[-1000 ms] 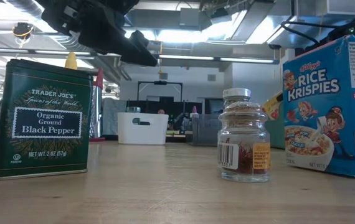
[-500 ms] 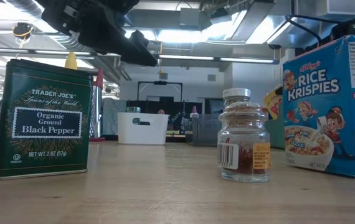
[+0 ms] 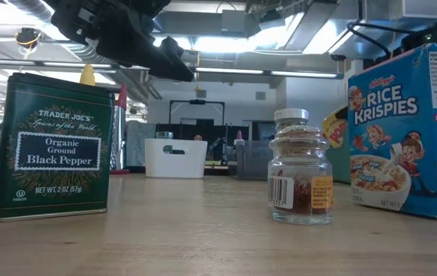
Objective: Pick & Place Kitchen Items
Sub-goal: Put the yellow cereal box into the green bin
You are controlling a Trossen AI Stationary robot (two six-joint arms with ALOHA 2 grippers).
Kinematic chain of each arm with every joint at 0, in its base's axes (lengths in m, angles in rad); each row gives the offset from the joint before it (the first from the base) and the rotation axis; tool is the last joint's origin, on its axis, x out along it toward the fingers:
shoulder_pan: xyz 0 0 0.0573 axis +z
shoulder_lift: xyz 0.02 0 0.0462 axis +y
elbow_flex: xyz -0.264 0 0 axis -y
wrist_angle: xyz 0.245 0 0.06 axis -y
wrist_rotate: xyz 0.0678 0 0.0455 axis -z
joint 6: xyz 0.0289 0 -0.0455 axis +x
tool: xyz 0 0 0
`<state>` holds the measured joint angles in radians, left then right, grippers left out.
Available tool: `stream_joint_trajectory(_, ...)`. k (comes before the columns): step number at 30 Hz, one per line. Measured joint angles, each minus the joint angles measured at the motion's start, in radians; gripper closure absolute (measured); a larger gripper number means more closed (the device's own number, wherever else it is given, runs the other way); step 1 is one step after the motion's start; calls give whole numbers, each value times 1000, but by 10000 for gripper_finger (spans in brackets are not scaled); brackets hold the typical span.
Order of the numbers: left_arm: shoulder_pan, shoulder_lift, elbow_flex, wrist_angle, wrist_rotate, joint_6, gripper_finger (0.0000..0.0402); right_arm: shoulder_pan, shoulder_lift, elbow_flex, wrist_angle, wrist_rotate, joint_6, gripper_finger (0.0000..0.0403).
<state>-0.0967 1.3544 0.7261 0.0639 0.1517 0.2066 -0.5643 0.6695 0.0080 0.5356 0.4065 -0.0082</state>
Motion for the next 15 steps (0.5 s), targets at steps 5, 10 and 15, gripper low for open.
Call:
stream_joint_trajectory(5, 0, 0, 0, 0, 0, -2, 167, -13, 68, 1, 35, -7, 1, 205)
stream_joint_trajectory(10, 0, 0, 0, 0, 0, -2, 169, -40, 134, 2, 99, -68, 0, 205)
stream_joint_trajectory(15, 0, 0, 0, 0, 0, -2, 167, -61, 197, 3, 163, -107, 0, 205)
